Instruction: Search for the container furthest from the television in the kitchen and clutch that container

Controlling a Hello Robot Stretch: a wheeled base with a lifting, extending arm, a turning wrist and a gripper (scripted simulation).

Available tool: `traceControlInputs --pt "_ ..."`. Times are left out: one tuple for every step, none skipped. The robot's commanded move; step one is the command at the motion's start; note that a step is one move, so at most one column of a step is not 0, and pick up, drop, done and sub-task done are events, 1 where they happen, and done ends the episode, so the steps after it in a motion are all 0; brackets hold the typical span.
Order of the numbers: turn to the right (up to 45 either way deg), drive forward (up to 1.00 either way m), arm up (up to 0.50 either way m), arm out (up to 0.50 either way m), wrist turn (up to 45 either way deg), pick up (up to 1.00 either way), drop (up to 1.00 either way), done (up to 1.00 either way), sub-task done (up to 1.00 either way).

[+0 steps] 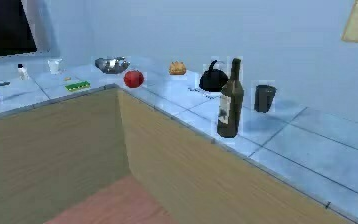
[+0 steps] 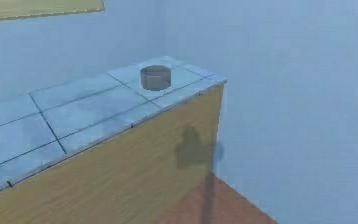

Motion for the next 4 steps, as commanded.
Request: traceControlInputs --pt "45.0 0.00 0.00 0.00 0.0 0.00 0.00 0.00 0.00" --pt "45.0 0.00 0.00 0.00 0.0 0.00 0.00 0.00 0.00" --pt "18.0 0.00 0.00 0.00 0.0 0.00 0.00 0.00 0.00" --pt "0.0 0.70 0.00 0.00 0.0 0.00 0.00 0.00 0.00"
